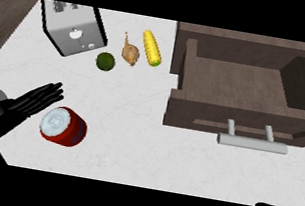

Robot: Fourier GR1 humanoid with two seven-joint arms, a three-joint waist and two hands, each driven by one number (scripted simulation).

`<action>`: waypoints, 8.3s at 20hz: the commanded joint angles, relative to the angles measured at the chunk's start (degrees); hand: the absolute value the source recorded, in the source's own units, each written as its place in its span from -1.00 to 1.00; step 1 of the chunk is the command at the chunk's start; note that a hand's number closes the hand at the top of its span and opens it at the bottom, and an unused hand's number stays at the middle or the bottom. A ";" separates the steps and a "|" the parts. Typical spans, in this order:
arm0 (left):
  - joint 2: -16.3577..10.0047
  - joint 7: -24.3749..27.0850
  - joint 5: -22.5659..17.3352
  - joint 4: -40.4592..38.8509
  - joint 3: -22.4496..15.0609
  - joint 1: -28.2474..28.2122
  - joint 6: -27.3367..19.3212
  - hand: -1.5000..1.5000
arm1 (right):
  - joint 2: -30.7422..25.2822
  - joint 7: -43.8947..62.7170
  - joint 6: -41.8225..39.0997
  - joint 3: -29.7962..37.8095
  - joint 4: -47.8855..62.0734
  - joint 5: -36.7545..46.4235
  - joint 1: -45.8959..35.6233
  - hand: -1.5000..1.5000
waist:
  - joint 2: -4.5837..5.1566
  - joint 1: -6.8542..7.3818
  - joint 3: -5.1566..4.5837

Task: Pick up the can, place it into the drawer and close the drawer

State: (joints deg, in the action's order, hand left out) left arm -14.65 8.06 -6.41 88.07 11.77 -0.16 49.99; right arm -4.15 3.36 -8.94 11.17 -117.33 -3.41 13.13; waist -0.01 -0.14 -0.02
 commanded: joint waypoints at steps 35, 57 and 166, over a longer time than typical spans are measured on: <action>-7.73 36.80 18.79 -48.89 -7.37 17.15 -11.03 -1.00 | 3.49 0.05 -0.40 -1.38 -2.71 3.10 0.69 -1.00 | 0.08 -0.23 -0.02; -0.20 33.51 19.12 -51.13 -13.03 20.65 -17.13 -1.00 | 0.42 2.64 -3.28 4.21 -5.59 -3.07 1.64 -1.00 | -0.03 -0.14 0.03; 14.65 -7.15 -21.14 -66.02 -44.60 83.17 -86.69 1.00 | 2.69 4.40 -1.78 1.24 -4.87 1.14 -5.72 -1.00 | 1.61 -6.55 0.19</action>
State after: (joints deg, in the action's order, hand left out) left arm 0.00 -0.82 -26.84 22.35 -30.56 84.36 -36.17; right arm -2.06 8.09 -10.89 13.78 -121.68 -3.57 7.24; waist 1.51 -6.15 0.17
